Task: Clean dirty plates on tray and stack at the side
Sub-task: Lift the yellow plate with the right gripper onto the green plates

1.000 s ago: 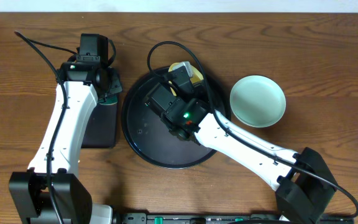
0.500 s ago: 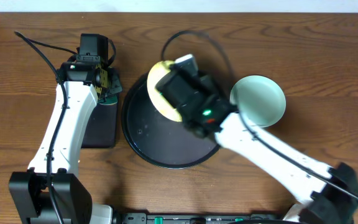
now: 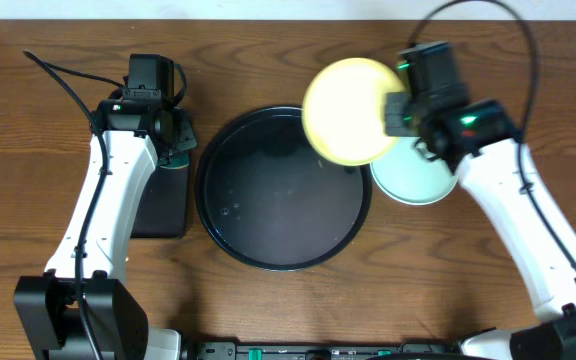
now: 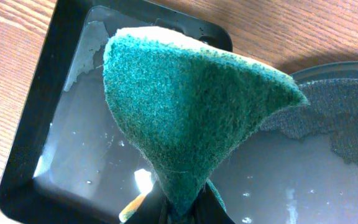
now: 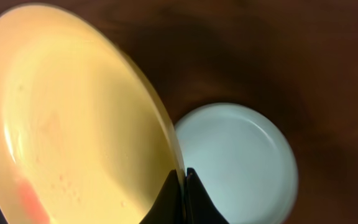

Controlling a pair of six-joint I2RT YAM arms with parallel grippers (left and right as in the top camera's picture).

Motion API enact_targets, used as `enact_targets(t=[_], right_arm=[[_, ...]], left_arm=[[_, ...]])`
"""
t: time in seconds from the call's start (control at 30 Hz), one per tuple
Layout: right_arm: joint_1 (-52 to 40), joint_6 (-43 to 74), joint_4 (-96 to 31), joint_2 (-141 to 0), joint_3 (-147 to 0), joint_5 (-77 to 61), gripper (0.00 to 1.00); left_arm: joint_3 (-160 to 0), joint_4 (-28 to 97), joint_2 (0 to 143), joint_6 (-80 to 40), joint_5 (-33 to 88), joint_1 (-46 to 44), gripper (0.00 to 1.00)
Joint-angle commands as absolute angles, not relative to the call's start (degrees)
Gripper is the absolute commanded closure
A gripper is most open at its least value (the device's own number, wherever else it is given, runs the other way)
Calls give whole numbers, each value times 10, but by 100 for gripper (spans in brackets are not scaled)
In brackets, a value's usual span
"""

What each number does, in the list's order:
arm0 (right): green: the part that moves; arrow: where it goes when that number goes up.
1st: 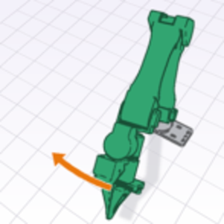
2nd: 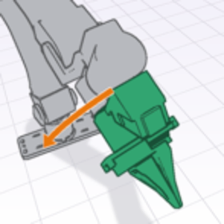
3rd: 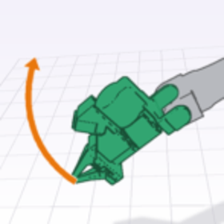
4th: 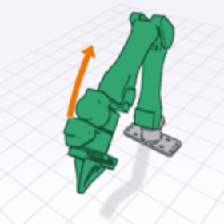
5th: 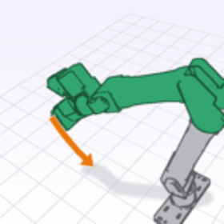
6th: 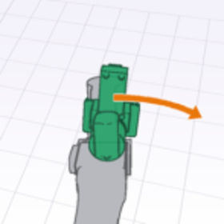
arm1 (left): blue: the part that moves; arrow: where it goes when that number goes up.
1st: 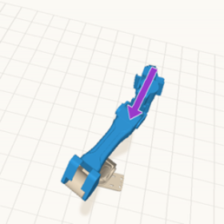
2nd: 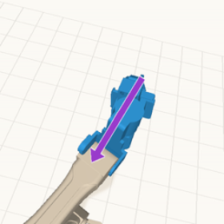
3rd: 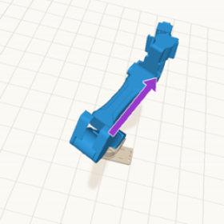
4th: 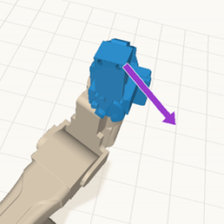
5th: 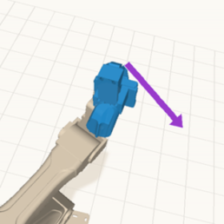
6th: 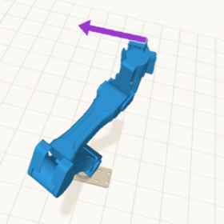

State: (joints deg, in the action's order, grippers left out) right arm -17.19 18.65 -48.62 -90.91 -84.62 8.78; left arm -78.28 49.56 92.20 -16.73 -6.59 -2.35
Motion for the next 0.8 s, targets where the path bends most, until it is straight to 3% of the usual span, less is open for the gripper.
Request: enact_targets(t=[0.0,0.43,0.77], right_arm=[[-127,199,-506,-931,-846,49,99],[-60,206,-556,-1064,-846,49,99],[-27,205,-563,-1074,-846,60,99]], left_arm=[[-780,497,922,-173,-69,-22,92],[-780,501,922,-173,-69,-22,92],[-780,501,922,-173,-69,-22,92]])
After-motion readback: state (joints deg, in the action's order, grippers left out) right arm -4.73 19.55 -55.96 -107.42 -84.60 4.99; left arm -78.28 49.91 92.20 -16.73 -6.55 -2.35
